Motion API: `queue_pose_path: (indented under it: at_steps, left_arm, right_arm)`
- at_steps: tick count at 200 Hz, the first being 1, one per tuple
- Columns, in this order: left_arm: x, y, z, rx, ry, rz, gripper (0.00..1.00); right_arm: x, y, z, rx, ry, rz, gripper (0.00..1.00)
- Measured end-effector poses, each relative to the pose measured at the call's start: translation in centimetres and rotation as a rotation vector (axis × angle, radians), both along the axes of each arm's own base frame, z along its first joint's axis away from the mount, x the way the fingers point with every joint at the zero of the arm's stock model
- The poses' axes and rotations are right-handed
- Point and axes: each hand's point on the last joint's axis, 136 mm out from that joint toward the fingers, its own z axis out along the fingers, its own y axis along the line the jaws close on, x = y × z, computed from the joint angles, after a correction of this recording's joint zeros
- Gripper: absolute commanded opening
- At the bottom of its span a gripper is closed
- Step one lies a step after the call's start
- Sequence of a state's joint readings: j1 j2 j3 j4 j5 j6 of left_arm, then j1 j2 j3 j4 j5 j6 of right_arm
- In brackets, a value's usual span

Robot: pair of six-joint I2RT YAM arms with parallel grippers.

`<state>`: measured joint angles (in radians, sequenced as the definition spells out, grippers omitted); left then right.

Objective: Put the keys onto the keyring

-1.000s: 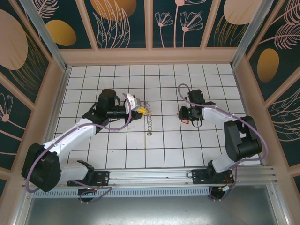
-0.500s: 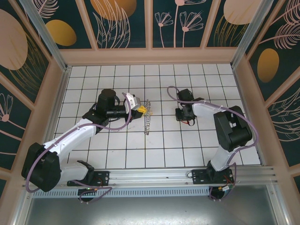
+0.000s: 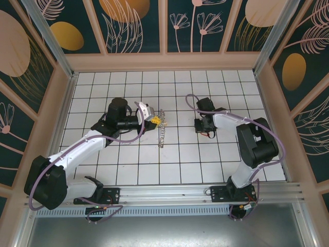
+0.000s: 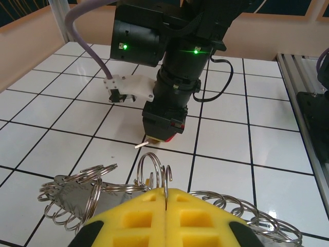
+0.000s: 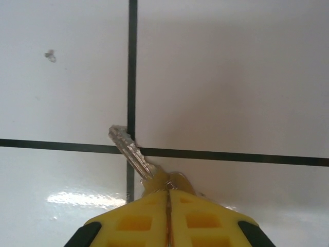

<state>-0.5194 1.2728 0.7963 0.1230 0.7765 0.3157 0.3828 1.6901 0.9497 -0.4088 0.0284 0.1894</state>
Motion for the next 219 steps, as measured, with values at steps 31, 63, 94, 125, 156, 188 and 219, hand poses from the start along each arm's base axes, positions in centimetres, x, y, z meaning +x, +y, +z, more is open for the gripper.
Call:
queue_pose_path:
  at_steps: [31,63,94,125,156,188,219]
  left_arm:
    - [0.0,0.0,0.0,0.000,0.000,0.000,0.00]
    - [0.0,0.0,0.0,0.000,0.000,0.000,0.00]
    - [0.0,0.0,0.0,0.000,0.000,0.000,0.00]
    - [0.0,0.0,0.0,0.000,0.000,0.000,0.00]
    - [0.0,0.0,0.0,0.000,0.000,0.000,0.00]
    - [0.0,0.0,0.0,0.000,0.000,0.000,0.00]
    - [0.0,0.0,0.0,0.000,0.000,0.000,0.00]
  right_arm:
    - [0.0,-0.7,0.3,0.007,-0.008,-0.024,0.13]
    - [-0.1,-1.0,0.5,0.025,-0.006,-0.038,0.16]
    - [-0.2,-1.2,0.3,0.038,0.002,-0.054,0.17]
    - [-0.2,-1.0,0.5,0.057,0.001,-0.056,0.15]
    - [-0.2,-0.8,0.9,0.071,-0.005,-0.054,0.15]
    - [-0.2,-0.8,0.9,0.075,-0.003,-0.053,0.14]
    - [-0.2,-0.8,0.8,0.074,-0.003,-0.056,0.14]
